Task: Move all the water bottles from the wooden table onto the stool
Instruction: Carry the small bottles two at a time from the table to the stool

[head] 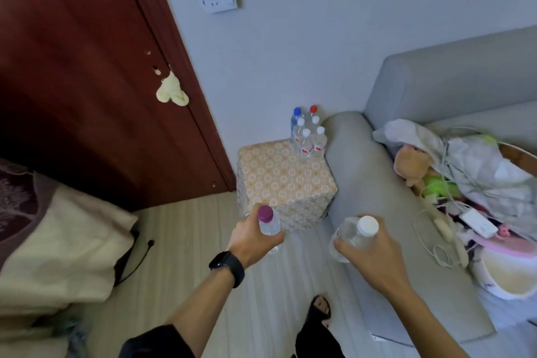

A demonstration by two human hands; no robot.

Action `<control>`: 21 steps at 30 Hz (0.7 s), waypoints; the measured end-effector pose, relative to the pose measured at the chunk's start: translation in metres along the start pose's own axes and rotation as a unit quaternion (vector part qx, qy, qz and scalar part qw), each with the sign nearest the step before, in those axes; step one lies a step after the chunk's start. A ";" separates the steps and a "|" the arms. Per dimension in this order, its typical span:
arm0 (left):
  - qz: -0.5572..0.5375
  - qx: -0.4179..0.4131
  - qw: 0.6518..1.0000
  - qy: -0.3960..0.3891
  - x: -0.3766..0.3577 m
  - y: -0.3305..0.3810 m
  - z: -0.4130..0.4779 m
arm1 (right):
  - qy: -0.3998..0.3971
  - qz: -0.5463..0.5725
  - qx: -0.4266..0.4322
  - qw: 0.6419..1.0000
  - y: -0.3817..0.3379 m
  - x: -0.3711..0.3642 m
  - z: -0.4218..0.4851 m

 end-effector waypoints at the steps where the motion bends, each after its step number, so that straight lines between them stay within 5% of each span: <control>1: -0.002 0.005 1.000 -0.004 -0.005 0.008 0.014 | -0.010 -0.003 -0.001 1.000 -0.002 0.002 0.019; 15: -0.029 0.114 0.992 -0.053 -0.077 0.050 0.220 | -0.141 -0.038 -0.059 0.988 -0.015 -0.029 0.247; 21: 0.018 0.165 0.981 -0.097 -0.115 0.042 0.295 | -0.144 -0.150 -0.120 0.971 0.004 -0.058 0.332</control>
Point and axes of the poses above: each hand's wrist, its own z-axis towards the middle knuckle, its own x-axis out of the back of the hand, y = z × x, the point moved 1 cm from there along z, towards the middle knuckle, and after that the axes turned 3 degrees about y, right-handed, at the moved point
